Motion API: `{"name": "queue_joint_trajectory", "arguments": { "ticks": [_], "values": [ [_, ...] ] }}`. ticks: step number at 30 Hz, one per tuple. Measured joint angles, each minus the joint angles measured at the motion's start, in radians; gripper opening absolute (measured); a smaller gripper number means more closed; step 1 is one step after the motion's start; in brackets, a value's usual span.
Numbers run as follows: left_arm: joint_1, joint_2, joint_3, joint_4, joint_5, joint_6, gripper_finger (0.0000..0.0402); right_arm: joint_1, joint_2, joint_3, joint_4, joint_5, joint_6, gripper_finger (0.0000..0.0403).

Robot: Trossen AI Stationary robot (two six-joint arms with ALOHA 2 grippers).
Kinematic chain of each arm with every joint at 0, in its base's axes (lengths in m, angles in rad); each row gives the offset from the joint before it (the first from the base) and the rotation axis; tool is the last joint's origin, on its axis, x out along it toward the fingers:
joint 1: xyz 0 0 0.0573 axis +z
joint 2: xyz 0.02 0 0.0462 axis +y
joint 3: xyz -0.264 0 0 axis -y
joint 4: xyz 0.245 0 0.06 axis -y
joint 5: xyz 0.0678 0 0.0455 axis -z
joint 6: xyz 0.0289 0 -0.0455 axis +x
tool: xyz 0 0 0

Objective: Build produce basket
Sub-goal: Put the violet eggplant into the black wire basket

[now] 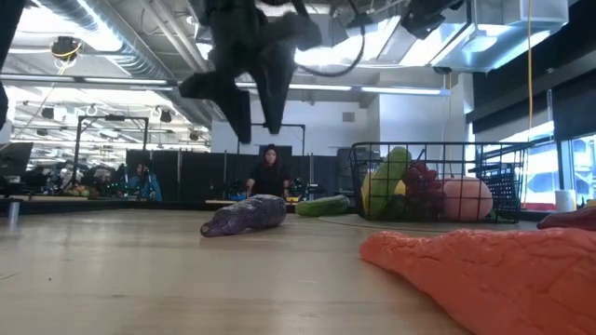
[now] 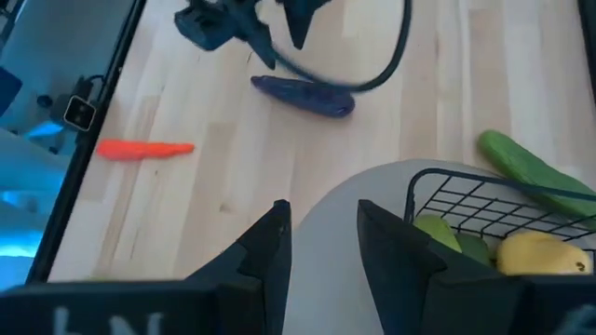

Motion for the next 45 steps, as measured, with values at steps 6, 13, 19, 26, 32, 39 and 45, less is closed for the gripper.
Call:
{"name": "queue_joint_trajectory", "arguments": {
  "ticks": [6,13,19,26,32,39,45],
  "values": [
    [-0.037,0.08,0.0,0.03,-0.117,-0.004,0.0195,0.0,0.0,0.0,-0.024,0.0,-0.044,0.0119],
    [-0.042,0.148,0.0,0.061,-0.124,-0.003,0.0195,0.0,0.0,0.0,-0.024,0.0,-0.046,0.0119],
    [-0.043,0.177,0.0,0.075,-0.123,-0.004,0.0195,0.0,0.0,0.0,-0.024,0.0,-0.046,0.012],
    [-0.05,0.174,0.047,-0.016,-0.115,-0.054,0.0195,0.0,0.0,0.0,-0.024,0.0,-0.045,0.012],
    [-0.075,0.174,0.046,-0.062,-0.079,-0.249,0.0195,-0.001,0.0,0.0,-0.023,0.001,-0.045,0.0119],
    [-0.111,0.221,0.045,-0.045,-0.073,-0.29,0.0195,-0.001,0.0,0.0,-0.023,0.001,-0.045,0.012],
    [-0.115,0.278,0.045,0.002,-0.082,-0.29,0.0195,-0.001,0.0,0.0,-0.021,0.001,-0.046,0.0119]
  ]
}}
